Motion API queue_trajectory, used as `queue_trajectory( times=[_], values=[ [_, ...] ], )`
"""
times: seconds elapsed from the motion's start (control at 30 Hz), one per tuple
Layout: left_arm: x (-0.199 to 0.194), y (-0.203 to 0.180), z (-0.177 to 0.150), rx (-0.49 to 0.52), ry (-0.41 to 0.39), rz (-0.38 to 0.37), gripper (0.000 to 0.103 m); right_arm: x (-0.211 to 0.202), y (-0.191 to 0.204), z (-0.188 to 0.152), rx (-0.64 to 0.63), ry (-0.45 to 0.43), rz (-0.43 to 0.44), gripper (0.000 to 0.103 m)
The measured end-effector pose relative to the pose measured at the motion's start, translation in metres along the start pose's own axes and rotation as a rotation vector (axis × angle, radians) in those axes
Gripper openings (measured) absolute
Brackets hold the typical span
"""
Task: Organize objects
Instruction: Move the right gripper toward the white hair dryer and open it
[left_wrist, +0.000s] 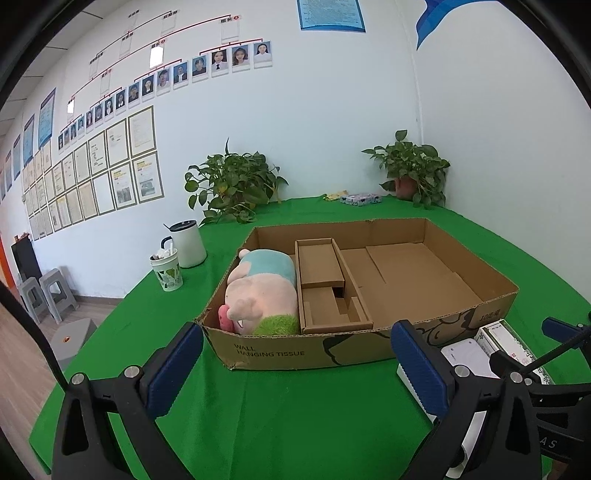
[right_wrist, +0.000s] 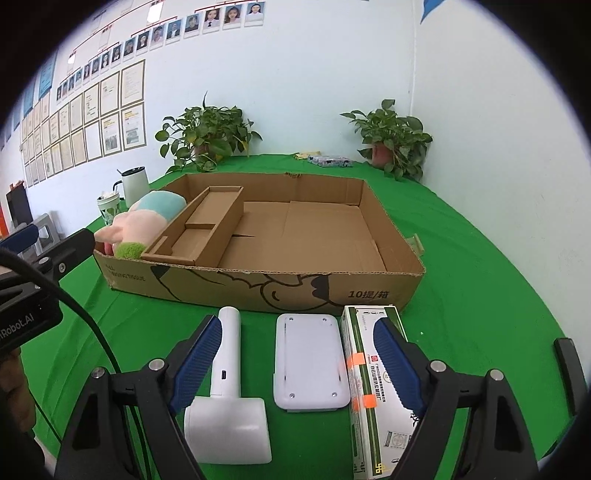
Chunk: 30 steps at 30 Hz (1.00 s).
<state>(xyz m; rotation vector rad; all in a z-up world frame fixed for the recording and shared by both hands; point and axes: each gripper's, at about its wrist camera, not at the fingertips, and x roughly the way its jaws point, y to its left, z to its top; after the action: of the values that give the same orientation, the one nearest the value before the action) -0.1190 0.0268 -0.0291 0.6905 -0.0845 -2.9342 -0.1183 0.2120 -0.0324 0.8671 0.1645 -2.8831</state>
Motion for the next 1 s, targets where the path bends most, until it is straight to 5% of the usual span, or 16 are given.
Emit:
queue_trajectory(
  times=[0.37,0.6,0.87,1.0],
  values=[
    [0.022,0.015,-0.007,-0.022,0.079,-0.047,0.102,0.002,0.003,-0.005,-0.019,0.022,0.049,0.084],
    [0.044,0.034,-0.003,-0.051,0.157,-0.177,0.102,-0.003,0.015,-0.033,-0.212,0.081,0.340,0.084],
    [0.089,0.019,-0.005,-0.104,0.309,-0.391,0.094,0.019,0.029,-0.055,-0.225,0.198,0.258,0.084],
    [0.111,-0.002,-0.013,-0.102,0.395,-0.495,0.084,0.026,0.033,-0.061,-0.236,0.235,0.234,0.058]
  ],
)
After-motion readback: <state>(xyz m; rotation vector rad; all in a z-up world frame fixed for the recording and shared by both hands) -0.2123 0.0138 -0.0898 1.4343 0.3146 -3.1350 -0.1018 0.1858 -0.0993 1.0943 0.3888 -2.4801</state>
